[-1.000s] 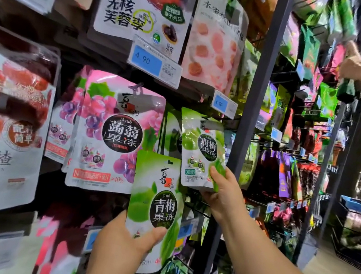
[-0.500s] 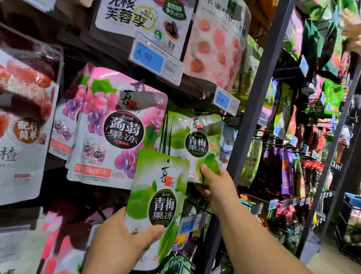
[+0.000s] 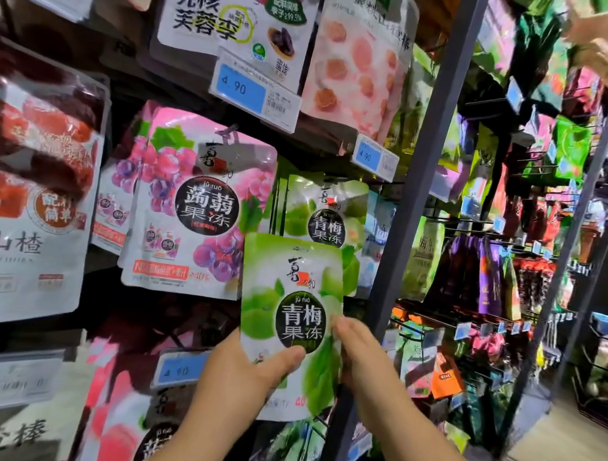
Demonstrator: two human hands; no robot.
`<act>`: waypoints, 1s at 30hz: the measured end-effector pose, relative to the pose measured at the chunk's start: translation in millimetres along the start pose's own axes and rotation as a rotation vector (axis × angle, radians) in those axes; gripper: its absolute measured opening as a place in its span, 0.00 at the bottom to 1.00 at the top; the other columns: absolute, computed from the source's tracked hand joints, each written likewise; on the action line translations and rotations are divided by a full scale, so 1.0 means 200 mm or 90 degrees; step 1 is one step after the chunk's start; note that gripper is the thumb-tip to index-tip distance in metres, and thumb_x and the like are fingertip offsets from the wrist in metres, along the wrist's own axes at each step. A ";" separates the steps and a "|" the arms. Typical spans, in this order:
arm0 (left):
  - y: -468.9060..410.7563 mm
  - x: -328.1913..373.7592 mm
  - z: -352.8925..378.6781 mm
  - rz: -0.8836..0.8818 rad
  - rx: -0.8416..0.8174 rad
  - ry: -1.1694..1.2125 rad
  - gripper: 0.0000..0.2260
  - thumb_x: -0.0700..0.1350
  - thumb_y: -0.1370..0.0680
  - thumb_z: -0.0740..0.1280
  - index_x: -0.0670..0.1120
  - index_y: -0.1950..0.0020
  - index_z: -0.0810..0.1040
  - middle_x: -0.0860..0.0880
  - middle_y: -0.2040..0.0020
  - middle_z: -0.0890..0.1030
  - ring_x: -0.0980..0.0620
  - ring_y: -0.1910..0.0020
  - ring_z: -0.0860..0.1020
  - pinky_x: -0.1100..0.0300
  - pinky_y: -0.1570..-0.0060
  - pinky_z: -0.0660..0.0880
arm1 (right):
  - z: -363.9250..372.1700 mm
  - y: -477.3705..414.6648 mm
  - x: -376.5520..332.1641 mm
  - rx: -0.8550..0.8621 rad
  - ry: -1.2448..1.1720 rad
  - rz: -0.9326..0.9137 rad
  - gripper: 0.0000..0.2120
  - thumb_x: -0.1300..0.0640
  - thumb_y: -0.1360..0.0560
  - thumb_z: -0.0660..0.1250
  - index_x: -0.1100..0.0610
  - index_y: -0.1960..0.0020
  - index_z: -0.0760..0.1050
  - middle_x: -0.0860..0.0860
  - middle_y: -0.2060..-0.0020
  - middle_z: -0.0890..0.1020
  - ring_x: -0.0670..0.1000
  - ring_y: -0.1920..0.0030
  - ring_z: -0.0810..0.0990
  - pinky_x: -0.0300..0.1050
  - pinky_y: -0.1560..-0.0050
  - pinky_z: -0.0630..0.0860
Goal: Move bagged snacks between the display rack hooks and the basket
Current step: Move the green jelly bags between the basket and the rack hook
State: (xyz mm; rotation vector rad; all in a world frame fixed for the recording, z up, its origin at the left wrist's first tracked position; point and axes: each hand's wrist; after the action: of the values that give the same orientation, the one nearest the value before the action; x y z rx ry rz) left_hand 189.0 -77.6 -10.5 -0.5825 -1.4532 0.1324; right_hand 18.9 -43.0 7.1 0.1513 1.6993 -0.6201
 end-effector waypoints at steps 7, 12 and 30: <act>-0.11 0.09 0.15 -0.002 0.005 0.024 0.08 0.48 0.28 0.75 0.53 0.51 0.80 0.56 0.57 0.84 0.60 0.59 0.82 0.66 0.63 0.73 | -0.06 0.03 0.00 -0.069 -0.178 -0.007 0.13 0.61 0.21 0.65 0.58 0.37 0.74 0.55 0.46 0.85 0.53 0.49 0.85 0.45 0.58 0.81; -0.20 0.19 0.25 0.047 -0.028 -0.013 0.13 0.53 0.26 0.72 0.53 0.44 0.75 0.58 0.51 0.81 0.61 0.52 0.79 0.69 0.59 0.72 | -0.13 -0.08 -0.06 0.035 -0.247 -0.084 0.13 0.64 0.24 0.67 0.63 0.40 0.75 0.63 0.48 0.84 0.60 0.51 0.85 0.51 0.56 0.82; -0.53 0.33 0.33 0.148 -0.012 -0.111 0.27 0.51 0.21 0.67 0.50 0.25 0.60 0.55 0.42 0.75 0.57 0.51 0.71 0.71 0.60 0.67 | -0.16 -0.41 -0.24 0.124 -0.198 -0.158 0.07 0.63 0.21 0.65 0.62 0.44 0.78 0.63 0.50 0.84 0.60 0.53 0.84 0.52 0.54 0.80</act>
State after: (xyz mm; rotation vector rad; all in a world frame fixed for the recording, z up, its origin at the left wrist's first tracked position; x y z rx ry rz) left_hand 107.6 -120.4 96.1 -0.7705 -1.5526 0.3605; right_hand -32.6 -85.8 82.0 -0.0191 1.3650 -0.9447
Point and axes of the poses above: each hand's wrist, its own y-axis away from the middle knuckle, its own z-axis out of the palm, x = y × z
